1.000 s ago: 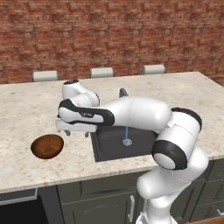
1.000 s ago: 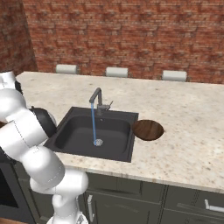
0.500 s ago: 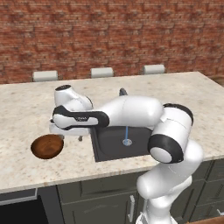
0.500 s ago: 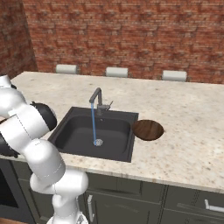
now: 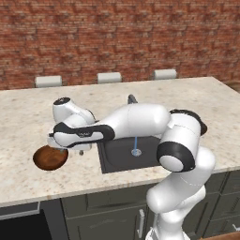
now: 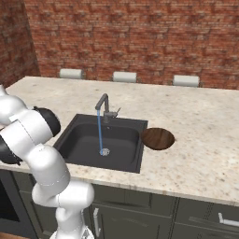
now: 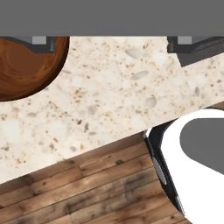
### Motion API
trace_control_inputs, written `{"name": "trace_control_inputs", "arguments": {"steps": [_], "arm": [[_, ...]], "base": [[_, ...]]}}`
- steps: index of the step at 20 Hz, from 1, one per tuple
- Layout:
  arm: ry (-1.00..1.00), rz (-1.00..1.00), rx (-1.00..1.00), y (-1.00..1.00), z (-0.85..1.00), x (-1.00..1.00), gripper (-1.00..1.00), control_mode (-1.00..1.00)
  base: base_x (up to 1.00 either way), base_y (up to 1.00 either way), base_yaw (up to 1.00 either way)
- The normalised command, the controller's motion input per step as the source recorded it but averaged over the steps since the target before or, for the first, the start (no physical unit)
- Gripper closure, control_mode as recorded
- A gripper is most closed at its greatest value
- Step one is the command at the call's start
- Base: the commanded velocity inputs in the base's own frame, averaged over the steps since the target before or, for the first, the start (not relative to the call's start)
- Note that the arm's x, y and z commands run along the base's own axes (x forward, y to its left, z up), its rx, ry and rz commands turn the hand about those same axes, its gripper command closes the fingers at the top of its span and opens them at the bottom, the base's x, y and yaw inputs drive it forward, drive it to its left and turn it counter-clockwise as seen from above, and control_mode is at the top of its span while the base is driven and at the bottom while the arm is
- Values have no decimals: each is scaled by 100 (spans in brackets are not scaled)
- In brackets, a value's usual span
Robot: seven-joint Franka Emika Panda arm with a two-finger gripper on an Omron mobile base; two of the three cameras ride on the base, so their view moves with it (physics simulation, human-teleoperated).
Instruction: Rinse each bowl for a few seconds and place them down in the sink or on the counter.
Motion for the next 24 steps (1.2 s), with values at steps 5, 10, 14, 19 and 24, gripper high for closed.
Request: {"name": "trace_control_inputs", "arguments": {"steps": [5, 10, 14, 19, 24], "arm": [[-9, 0, 1, 2, -11, 0, -100, -100], [-8, 0, 2, 0, -6, 0, -100, -100], [-8, 0, 5, 0, -7, 0, -100, -100], [-5, 1, 9, -1, -8, 0, -100, -100], [-2, 0, 14, -8, -8, 0, -100, -100]], "base": [[0, 0, 0], [0, 0, 0], [0, 0, 0], [0, 0, 0], [0, 0, 0]]}}
